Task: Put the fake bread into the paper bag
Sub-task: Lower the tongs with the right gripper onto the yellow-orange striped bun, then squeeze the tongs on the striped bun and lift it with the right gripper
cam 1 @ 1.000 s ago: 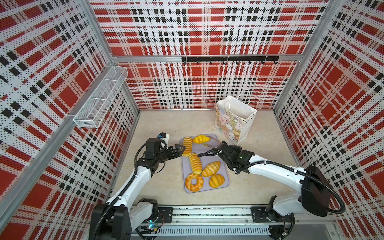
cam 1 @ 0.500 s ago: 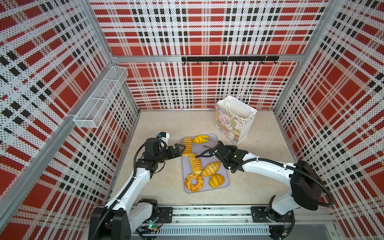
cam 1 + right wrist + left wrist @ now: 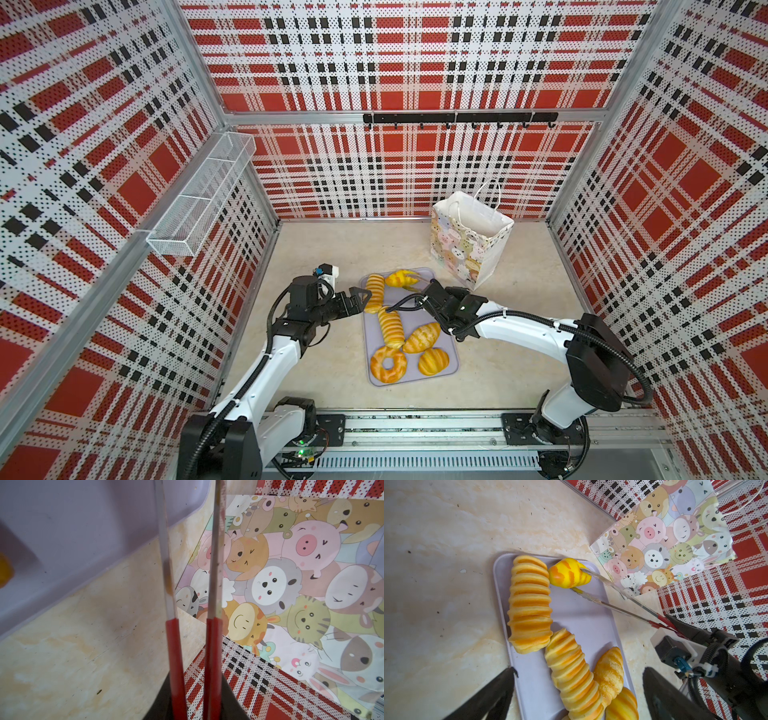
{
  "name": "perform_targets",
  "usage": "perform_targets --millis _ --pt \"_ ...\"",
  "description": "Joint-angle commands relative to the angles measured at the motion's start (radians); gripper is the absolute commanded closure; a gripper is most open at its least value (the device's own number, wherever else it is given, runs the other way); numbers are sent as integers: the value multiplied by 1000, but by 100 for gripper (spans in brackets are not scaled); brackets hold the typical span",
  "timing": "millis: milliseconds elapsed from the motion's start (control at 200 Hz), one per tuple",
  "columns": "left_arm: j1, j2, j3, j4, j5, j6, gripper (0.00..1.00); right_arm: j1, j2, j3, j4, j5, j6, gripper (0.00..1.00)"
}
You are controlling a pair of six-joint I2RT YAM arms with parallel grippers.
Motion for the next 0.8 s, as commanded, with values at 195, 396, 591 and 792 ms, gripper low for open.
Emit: perform_targets --millis 195,396,591,792 --pt "8 -15 -9 5 -15 8 2 14 -50 12 -3 22 16 83" --pt "8 -11 -12 -1 -20 6 2 40 -125 -17 -40 31 78 83" --pt "5 -33 -11 -1 -16 8 2 73 -270 -69 -61 -12 184 83" --pt "-6 -123 -3 22 1 6 2 90 -430 -130 -16 -58 247 82"
